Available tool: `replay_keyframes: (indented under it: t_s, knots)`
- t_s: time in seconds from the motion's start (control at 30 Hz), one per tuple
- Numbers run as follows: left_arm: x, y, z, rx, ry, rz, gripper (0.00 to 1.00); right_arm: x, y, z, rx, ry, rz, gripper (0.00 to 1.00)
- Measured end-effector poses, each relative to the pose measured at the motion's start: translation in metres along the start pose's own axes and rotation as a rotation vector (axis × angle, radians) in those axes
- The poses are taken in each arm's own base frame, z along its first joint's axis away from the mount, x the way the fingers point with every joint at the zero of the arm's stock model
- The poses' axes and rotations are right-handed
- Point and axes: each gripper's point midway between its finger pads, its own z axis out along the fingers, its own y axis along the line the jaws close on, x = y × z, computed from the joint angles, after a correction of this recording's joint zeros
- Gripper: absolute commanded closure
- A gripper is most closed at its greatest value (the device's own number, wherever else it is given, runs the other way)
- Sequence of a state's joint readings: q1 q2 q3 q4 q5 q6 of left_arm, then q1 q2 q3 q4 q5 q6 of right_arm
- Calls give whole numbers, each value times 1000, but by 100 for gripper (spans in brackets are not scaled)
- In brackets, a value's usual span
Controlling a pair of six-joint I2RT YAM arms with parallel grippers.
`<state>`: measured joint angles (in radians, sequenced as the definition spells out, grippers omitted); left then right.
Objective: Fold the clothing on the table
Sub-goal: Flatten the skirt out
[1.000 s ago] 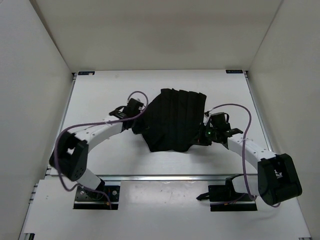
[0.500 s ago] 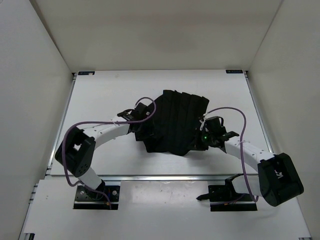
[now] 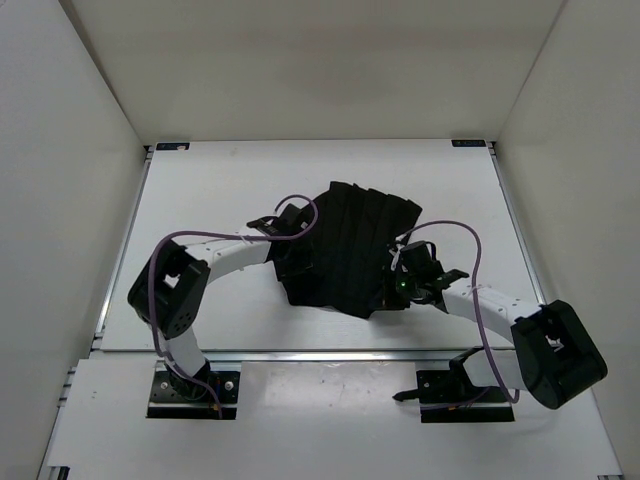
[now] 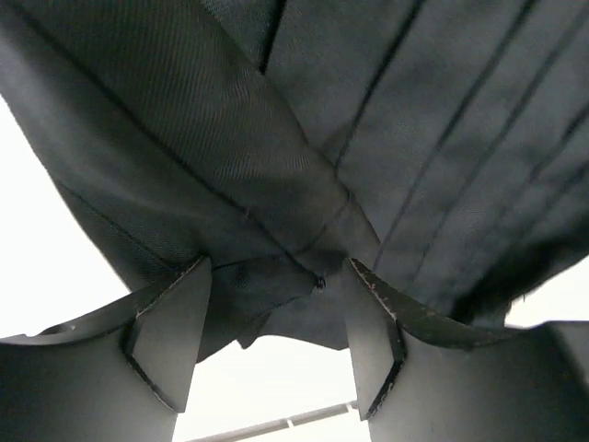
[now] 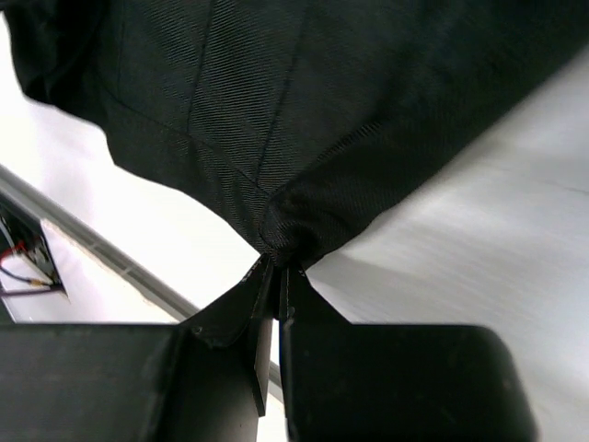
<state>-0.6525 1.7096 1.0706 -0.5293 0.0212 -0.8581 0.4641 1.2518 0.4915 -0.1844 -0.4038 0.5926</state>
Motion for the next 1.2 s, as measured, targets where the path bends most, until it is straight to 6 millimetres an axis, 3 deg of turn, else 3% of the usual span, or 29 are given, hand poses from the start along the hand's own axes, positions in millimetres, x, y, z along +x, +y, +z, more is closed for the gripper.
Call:
replay_keyframes:
  t_s: [0.27,0.5,0.57,0.77,0.9,1.07,1.2]
  knots:
    - [1,2,18,-67,35,13,39,12,12,6,-32,26,-44,99]
    - [0,3,24,-84,47,29,78,18,10,7,-40,32,-50,100]
    - [0,3,24,-80,48,28,100,18,9,6,-42,30,-45,100]
    - [-2,6,16,-43,49,29,98,12,4,-7,-40,-5,-19,100]
    - [-19,10,-20,35,15,4,100,-4,-5,-26,-36,-74,19,100]
    - [-59,16,-113,307,-223,-80,100,-45,-8,-78,-88,-302,82,100]
    - [-58,10,-180,483,-370,-73,100,-68,20,-128,-182,-431,64,100]
